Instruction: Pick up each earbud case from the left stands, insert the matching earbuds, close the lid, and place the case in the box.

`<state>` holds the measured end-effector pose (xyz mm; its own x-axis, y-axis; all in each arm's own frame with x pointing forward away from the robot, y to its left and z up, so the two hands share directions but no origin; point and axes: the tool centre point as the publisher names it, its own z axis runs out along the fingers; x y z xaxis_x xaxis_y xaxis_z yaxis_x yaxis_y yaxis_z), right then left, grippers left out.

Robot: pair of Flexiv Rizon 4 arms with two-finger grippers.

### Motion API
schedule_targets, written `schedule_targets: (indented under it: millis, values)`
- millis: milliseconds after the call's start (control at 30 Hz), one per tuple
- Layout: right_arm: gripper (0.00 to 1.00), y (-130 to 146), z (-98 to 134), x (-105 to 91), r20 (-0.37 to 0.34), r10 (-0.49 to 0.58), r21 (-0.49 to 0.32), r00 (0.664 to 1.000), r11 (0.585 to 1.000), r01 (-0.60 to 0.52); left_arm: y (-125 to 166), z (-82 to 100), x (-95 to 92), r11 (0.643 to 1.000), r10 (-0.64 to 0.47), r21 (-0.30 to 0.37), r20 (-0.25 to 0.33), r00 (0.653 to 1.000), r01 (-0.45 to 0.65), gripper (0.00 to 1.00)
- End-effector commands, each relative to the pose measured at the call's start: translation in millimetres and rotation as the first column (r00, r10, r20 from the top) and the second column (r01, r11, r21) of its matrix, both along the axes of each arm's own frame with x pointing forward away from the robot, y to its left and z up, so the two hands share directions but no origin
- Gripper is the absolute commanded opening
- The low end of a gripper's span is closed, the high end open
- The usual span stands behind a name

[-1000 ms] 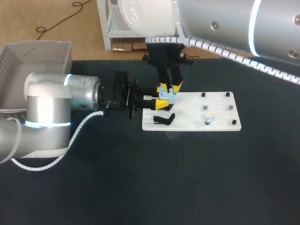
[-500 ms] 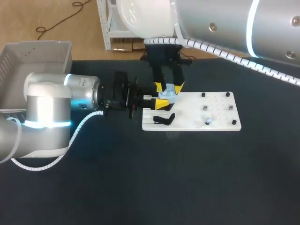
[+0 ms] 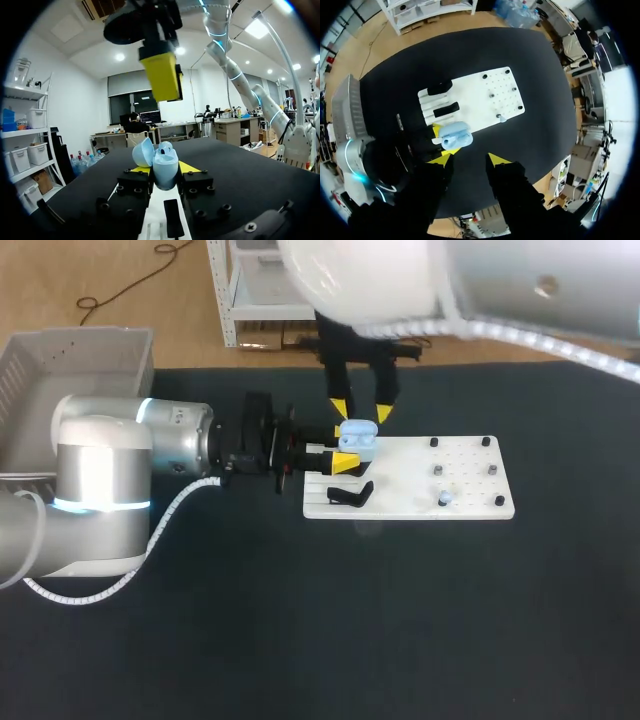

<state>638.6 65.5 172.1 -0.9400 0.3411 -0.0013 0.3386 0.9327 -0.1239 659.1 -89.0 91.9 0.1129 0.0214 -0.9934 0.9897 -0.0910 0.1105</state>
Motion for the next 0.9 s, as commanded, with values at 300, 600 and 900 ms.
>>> schedule_targets:
  millis: [300, 600, 900]
  values:
    - [0.45, -76.9, -0.5, -48.1, 0.385, 0.073, 0.311, 0.92, 0.928, -0.204, 0.7, -4.6, -1.7, 1.0, 0.004, -0.01, 0.0, 1.0, -0.004, 0.0]
    - [0.44, -100.8, -29.2, -43.0, 0.367, 0.092, 0.35, 0.926, 0.908, -0.229, 0.7, -4.6, -1.7, 1.0, 0.004, -0.01, 0.0, 1.0, -0.004, 0.0]
    - [0.45, -107.4, -59.2, -34.9, 0.341, 0.171, 0.327, 0.925, 0.901, -0.287, 0.7, -4.6, -1.7, 1.0, 0.004, -0.01, 0.0, 1.0, -0.004, 0.0]
